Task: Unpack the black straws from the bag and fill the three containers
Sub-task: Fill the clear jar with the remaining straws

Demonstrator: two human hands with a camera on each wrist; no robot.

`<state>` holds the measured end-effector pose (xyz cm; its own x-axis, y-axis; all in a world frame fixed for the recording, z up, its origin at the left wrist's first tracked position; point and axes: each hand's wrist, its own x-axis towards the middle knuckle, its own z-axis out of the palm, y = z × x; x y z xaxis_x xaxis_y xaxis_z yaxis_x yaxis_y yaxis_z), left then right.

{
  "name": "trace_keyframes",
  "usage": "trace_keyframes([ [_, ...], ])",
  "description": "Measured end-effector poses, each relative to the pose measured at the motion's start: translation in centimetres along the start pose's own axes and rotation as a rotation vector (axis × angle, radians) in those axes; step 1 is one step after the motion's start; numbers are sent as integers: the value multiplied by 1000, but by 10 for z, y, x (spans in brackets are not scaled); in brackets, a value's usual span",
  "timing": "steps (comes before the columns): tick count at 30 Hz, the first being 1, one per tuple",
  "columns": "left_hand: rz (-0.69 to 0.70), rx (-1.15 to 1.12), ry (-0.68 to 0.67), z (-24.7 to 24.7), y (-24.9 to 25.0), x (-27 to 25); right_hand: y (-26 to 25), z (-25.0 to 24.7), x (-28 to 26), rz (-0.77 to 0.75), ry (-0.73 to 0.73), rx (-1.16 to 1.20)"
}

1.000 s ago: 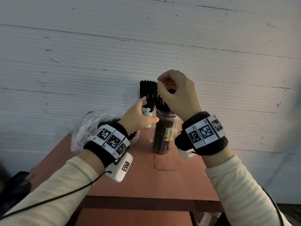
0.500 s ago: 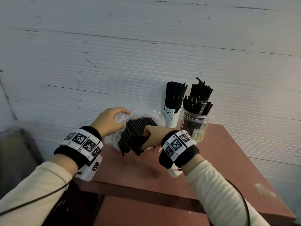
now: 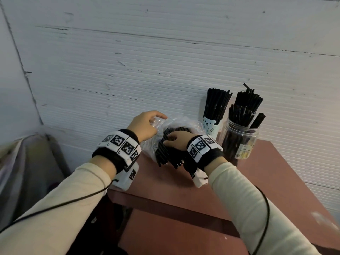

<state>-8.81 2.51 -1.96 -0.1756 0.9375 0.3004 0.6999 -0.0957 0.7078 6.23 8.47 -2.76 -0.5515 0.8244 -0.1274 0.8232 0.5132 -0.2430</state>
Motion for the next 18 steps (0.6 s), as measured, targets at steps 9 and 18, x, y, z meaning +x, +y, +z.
trace_keyframes([
  [9,-11,14,-16,4,-7,0,8,5,8,-75,45,35],
  [18,22,-16,-67,0,-4,-3,8,7,9,-25,62,75],
])
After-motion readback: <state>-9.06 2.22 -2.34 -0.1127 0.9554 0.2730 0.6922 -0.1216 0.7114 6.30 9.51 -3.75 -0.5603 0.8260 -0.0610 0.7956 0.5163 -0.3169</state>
